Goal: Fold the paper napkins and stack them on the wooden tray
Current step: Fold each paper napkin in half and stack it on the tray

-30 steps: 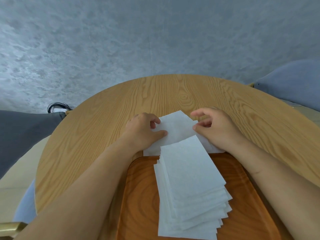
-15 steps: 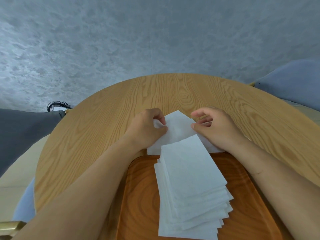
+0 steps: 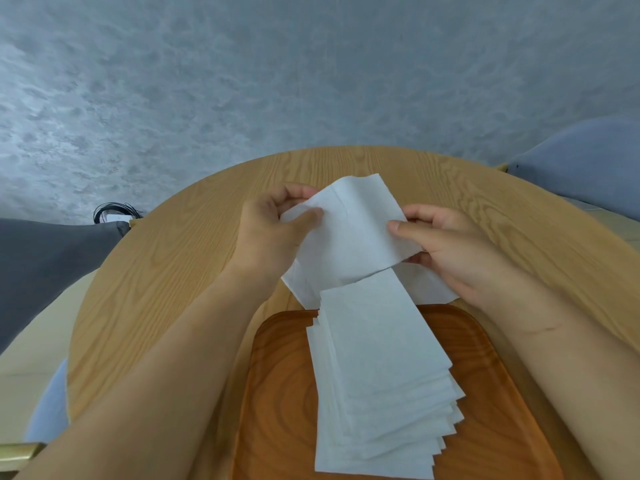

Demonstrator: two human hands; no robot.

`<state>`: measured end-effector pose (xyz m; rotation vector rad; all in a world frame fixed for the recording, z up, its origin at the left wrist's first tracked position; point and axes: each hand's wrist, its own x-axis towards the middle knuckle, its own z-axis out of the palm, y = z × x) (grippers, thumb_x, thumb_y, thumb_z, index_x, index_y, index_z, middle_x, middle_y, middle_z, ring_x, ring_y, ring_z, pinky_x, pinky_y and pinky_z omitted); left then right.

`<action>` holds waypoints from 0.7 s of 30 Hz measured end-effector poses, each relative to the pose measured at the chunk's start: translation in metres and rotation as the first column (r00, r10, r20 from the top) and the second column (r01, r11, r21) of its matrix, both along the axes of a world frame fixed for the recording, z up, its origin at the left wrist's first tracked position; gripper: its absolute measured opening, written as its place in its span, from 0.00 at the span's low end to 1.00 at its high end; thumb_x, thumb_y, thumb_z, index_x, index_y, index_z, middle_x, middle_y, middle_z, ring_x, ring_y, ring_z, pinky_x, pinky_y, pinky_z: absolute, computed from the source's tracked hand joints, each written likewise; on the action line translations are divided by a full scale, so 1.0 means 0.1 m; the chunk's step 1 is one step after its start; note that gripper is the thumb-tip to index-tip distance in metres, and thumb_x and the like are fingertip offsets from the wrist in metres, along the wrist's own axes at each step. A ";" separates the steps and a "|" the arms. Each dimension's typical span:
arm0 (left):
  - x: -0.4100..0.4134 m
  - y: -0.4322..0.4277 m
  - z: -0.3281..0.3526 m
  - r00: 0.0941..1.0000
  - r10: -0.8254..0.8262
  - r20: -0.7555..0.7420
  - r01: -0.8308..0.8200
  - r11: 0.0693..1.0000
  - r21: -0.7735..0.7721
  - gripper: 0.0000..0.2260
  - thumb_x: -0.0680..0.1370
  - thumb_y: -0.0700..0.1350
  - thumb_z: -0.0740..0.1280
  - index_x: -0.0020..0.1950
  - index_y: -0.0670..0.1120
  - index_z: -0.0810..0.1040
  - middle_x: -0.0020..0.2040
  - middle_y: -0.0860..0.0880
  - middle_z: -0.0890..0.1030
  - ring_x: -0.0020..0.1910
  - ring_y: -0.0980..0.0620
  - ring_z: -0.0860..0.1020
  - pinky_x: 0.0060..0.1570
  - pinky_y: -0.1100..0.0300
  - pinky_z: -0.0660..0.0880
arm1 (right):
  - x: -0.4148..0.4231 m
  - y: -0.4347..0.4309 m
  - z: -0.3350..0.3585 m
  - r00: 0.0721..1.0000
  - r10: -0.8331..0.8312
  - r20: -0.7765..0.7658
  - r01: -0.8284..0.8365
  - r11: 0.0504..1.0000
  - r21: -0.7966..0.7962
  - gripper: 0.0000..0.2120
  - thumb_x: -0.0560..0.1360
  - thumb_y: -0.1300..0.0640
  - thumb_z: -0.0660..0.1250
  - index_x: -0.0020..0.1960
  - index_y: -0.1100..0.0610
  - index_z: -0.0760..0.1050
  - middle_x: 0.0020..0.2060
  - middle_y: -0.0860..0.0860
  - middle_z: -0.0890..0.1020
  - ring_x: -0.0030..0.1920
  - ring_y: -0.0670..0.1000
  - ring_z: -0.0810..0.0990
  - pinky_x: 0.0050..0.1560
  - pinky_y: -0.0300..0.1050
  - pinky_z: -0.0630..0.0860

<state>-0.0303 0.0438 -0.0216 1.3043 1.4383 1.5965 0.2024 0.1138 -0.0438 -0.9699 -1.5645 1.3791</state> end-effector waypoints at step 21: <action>0.01 0.03 -0.10 0.981 -0.113 0.158 0.151 0.956 -0.252 0.09 0.83 0.44 0.70 0.56 0.40 0.86 0.52 0.44 0.89 0.51 0.45 0.88 0.47 0.52 0.86 | -0.11 -0.19 0.14 0.998 -0.057 -0.023 0.060 0.981 0.184 0.19 0.72 0.35 0.67 0.44 0.48 0.88 0.49 0.48 0.89 0.55 0.49 0.85 0.59 0.49 0.78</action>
